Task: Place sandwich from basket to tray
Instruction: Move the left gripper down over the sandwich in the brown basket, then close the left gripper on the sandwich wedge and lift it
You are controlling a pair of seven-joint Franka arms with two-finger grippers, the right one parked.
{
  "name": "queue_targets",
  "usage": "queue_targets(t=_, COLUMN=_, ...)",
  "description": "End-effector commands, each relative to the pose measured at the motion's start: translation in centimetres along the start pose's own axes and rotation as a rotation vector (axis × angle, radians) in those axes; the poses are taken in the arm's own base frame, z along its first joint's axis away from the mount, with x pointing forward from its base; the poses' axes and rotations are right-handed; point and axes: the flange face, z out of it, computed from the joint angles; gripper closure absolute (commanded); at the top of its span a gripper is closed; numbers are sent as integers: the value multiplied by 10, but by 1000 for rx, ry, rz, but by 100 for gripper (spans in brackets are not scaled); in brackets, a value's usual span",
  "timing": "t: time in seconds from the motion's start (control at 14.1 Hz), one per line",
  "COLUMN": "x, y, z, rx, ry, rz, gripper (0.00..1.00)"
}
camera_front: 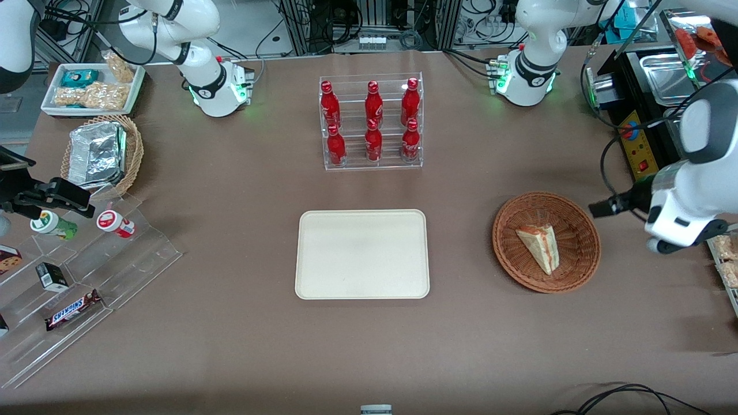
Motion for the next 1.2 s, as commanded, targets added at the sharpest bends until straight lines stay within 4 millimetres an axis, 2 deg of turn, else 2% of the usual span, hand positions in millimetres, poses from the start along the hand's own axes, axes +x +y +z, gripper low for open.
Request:
queue_targets(t=0.0, x=2, y=8, z=48, rx=-21, ry=14, rz=-77, gripper=0)
queue_targets(t=0.28, x=20, y=23, z=92, rx=-45, ry=-16, rz=-161, gripper=0)
queue_targets(t=0.57, x=20, y=29, z=140, rx=-74, ry=18, rz=-221, gripper=0)
queue_targets(t=0.78, x=16, y=59, z=156, rx=-88, ry=32, rz=-241, gripper=0)
queue_targets(t=0.92, x=18, y=64, z=167, rx=-93, ry=37, rz=-272, gripper=0)
queue_targets(t=1.13, x=18, y=61, z=172, rx=-84, ry=23, rz=-280, gripper=0)
